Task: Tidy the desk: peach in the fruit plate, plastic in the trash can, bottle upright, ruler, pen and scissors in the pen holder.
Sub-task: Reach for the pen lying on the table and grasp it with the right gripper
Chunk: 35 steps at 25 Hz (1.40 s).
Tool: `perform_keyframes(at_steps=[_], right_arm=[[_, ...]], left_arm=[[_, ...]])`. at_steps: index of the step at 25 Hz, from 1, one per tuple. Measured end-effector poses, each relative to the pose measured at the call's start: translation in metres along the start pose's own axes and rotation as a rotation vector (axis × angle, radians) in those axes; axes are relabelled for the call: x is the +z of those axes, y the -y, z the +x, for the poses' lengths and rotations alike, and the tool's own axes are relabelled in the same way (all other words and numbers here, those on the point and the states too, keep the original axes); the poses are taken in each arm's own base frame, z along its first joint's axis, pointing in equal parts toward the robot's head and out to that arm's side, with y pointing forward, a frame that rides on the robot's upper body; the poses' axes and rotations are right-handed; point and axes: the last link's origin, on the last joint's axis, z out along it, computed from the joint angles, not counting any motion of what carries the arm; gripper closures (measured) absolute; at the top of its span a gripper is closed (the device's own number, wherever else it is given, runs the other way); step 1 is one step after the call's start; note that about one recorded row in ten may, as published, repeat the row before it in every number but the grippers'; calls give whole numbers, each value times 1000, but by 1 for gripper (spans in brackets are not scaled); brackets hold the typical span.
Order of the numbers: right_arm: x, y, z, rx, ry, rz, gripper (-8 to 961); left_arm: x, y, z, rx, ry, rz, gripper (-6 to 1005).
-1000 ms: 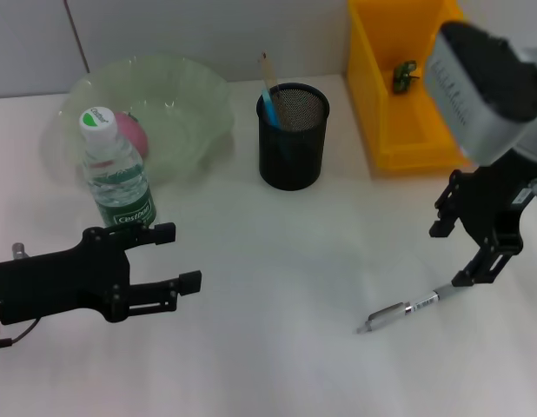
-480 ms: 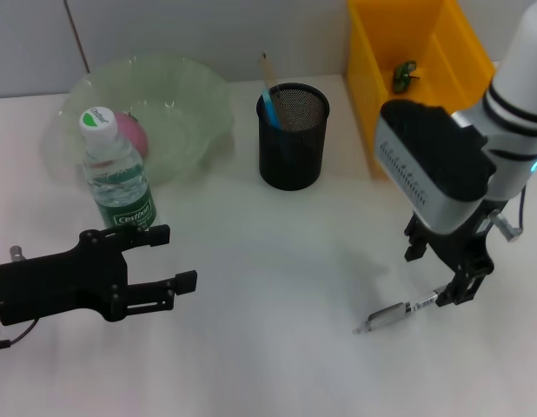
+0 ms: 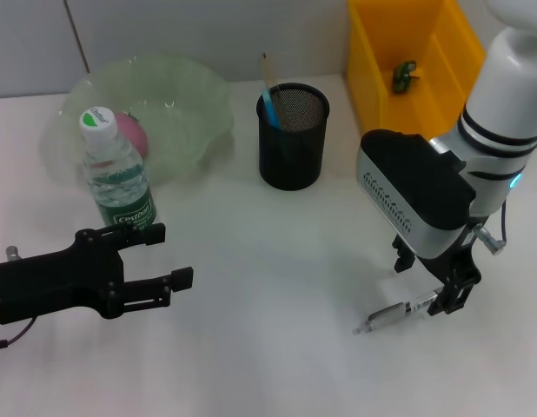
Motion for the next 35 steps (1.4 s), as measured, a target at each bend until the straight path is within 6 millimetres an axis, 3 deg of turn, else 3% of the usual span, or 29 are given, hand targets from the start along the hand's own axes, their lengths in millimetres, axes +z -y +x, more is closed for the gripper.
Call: perform_keyframes(at_steps=[18, 24, 32, 35], right_arm=[[11, -4, -5, -33, 11, -15, 273], [11, -4, -5, -39, 8, -12, 335], [13, -5, -8, -56, 3, -18, 501], [14, -5, -9, -62, 4, -20, 500]], left_arm=[[1, 2, 1, 1, -5, 8, 165], [1, 2, 2, -2, -7, 10, 165], [1, 2, 2, -3, -10, 12, 165], [1, 2, 3, -4, -13, 13, 165]])
